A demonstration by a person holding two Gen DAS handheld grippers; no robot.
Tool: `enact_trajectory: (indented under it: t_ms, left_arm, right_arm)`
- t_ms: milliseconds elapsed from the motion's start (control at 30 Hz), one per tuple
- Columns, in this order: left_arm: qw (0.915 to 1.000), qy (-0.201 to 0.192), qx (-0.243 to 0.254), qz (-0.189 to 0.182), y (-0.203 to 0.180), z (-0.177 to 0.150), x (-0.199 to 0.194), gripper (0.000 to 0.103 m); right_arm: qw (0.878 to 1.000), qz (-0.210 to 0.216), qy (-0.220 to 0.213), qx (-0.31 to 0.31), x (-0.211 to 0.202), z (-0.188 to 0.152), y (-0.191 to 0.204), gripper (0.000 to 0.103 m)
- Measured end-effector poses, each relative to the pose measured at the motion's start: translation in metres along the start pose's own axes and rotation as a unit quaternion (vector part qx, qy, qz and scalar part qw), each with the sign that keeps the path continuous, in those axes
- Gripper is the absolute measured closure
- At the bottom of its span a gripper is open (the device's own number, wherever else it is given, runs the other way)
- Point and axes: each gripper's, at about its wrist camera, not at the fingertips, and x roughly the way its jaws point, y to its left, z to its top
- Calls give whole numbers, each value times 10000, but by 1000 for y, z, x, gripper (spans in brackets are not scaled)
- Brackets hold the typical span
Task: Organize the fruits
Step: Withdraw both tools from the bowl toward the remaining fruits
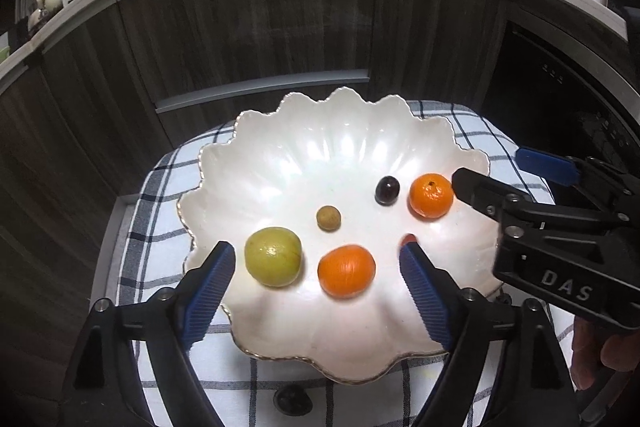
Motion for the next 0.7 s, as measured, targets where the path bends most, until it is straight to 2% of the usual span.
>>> enact_trajectory:
  t_ms: [133,267,700]
  left_arm:
    - [9998,-99,-61,138,3,-1,-5,8]
    - [9996,-140,-131,183,6,-2,-10,5]
    - [9991,-242,-209,261,10,-6,-25,5]
  right_arm:
    - [9999,-60,-111,-54,-9,3,4,25]
    - [9997,-94,-203,-36,-17,4,6,25]
    - [9993,-163,-343,11,-35,-1,6,25]
